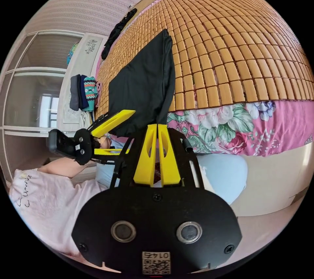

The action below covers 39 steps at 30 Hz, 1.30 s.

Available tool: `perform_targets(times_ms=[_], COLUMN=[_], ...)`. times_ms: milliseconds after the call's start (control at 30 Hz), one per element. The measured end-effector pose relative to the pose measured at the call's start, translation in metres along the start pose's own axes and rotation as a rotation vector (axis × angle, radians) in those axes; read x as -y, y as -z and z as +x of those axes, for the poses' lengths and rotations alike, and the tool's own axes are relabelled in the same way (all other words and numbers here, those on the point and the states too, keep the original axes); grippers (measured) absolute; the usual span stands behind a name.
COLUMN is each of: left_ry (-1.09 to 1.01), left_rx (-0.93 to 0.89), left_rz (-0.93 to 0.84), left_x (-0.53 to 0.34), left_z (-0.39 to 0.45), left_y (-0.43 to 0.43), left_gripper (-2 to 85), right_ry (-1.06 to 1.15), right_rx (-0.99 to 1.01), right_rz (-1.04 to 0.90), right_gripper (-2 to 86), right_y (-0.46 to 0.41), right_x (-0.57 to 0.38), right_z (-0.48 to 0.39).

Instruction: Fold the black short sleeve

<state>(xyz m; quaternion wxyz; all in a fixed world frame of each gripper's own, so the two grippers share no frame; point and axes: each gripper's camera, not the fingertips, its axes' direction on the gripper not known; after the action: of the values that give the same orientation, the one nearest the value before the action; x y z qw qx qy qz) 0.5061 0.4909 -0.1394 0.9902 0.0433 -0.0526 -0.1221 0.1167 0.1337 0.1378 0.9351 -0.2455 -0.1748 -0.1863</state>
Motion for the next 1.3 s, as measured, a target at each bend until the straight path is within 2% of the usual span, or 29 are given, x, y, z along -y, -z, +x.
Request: perform_targets(times_ms=[100, 167, 233, 300, 467, 667, 767, 900, 1033, 1300], left_ry=[0.059, 0.114, 0.179, 0.201, 0.191, 0.167, 0.125, 0.107, 0.081, 0.057], left_rx=[-0.012, -0.001, 0.021, -0.004, -0.037, -0.072, -0.072, -0.119, -0.129, -0.268], left_rz=[-0.022, -0.046, -0.075, -0.054, -0.003, 0.053, 0.08, 0.1, 0.124, 0.258], left_x=[0.016, 0.021, 0.022, 0.017, -0.002, -0.021, -0.03, -0.041, -0.042, -0.042], left_z=[-0.006, -0.01, -0.016, -0.021, -0.021, -0.01, -0.003, 0.002, 0.009, 0.014], left_y=[-0.011, -0.014, -0.014, -0.007, 0.009, 0.036, 0.051, 0.069, 0.076, 0.09], left_gripper=[16.7, 11.4, 4.9, 1.7, -0.1, -0.3, -0.3, -0.4, -0.5, -0.4], right_ry=[0.019, 0.055, 0.114, 0.147, 0.001, -0.165, -0.244, -0.316, -0.275, -0.145], right_rx=[0.166, 0.228, 0.201, 0.14, 0.207, 0.31, 0.417, 0.53, 0.489, 0.318], right_rz=[0.024, -0.007, -0.016, 0.077, 0.22, 0.226, 0.248, 0.445, 0.422, 0.461], right_gripper=[-0.1, 0.2, 0.6, 1.6, 7.7, 13.2, 12.5, 4.1, 2.2, 1.1], right_y=[0.028, 0.035, 0.047, 0.078, 0.12, 0.106, 0.092, 0.109, 0.13, 0.2], right_x=[-0.001, 0.003, 0.004, -0.002, -0.011, -0.009, -0.009, -0.025, -0.03, -0.063], right_z=[-0.003, -0.008, -0.017, -0.02, 0.025, 0.065, 0.076, 0.085, 0.076, 0.017])
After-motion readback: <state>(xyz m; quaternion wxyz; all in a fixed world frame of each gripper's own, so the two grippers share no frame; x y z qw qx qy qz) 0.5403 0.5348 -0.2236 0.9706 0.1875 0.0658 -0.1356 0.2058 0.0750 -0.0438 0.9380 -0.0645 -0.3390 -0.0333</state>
